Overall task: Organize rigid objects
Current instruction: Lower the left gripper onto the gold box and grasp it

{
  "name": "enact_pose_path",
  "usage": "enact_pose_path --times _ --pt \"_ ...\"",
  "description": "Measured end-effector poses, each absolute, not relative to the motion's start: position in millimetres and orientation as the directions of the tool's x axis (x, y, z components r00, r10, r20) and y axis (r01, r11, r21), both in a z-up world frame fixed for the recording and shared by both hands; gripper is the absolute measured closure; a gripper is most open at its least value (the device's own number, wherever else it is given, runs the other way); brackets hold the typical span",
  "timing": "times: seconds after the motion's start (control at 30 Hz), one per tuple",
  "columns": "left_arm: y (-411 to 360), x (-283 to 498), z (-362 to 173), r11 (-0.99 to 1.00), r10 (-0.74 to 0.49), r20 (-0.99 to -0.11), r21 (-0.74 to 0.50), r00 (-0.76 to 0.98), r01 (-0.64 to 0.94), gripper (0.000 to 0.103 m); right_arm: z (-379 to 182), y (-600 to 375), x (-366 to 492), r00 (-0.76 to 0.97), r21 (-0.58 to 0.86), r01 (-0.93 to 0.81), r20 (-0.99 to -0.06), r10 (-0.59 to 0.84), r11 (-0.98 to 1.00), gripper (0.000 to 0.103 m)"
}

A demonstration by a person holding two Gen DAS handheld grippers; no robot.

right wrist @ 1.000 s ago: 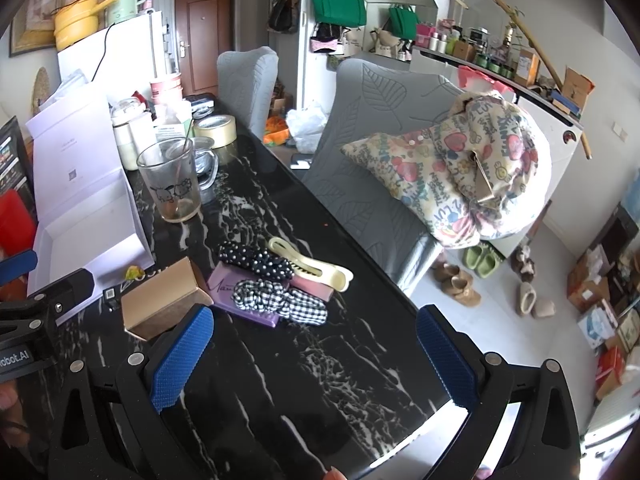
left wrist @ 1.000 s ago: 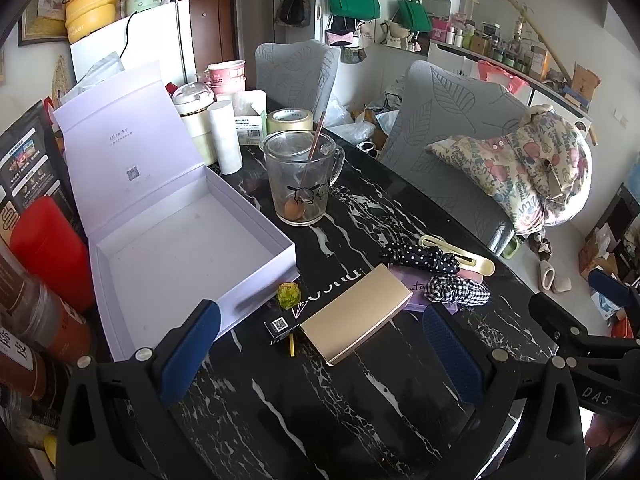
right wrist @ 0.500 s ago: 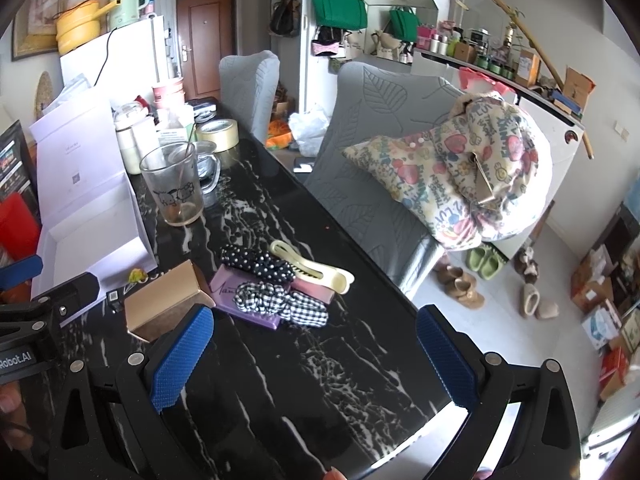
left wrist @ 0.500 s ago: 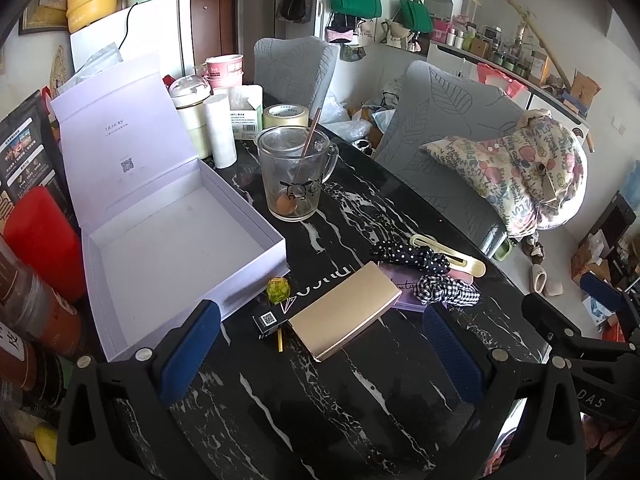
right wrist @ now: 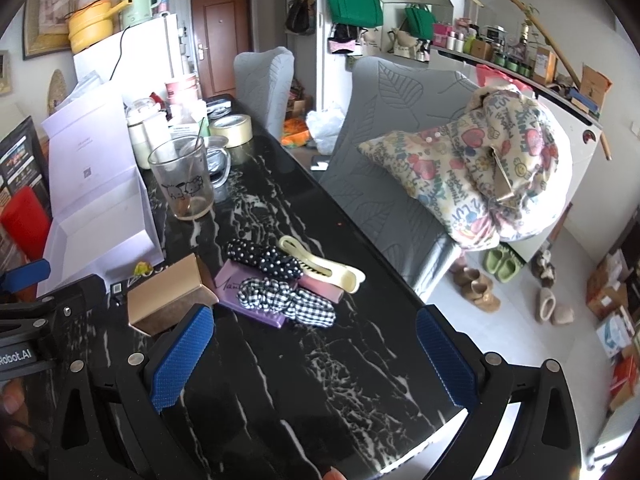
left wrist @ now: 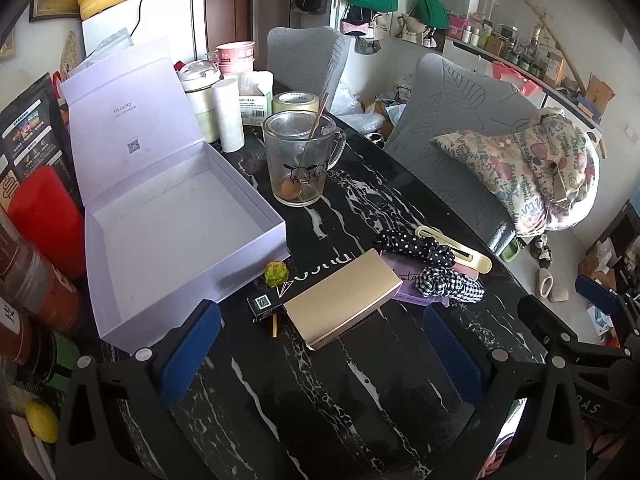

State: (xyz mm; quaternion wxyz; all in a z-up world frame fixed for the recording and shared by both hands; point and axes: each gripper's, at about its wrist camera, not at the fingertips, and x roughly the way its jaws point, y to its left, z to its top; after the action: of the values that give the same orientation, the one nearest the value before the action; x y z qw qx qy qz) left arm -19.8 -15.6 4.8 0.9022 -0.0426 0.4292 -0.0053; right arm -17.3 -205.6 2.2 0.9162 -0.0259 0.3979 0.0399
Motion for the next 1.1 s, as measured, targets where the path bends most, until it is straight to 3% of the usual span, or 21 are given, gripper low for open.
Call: enact_pose_path --times 0.53,0.8,1.1 --pt "-11 -25 -32 0.968 -0.075 -0.798 -0.202 0.597 -0.15 0.0 -37 -226 -9 0.62 0.053 -0.205 -0.765 0.172 0.977 0.0" --pt "-17 -22 -41 0.986 -0.036 -0.781 -0.129 0.624 -0.106 0.0 -61 -233 -4 0.586 0.081 -0.247 -0.781 0.216 0.966 0.0" --pt "-43 -2 -42 0.998 -0.05 -0.767 -0.012 0.64 0.064 0.0 -73 -238 5 0.571 0.114 -0.285 -0.777 0.264 0.952 0.0"
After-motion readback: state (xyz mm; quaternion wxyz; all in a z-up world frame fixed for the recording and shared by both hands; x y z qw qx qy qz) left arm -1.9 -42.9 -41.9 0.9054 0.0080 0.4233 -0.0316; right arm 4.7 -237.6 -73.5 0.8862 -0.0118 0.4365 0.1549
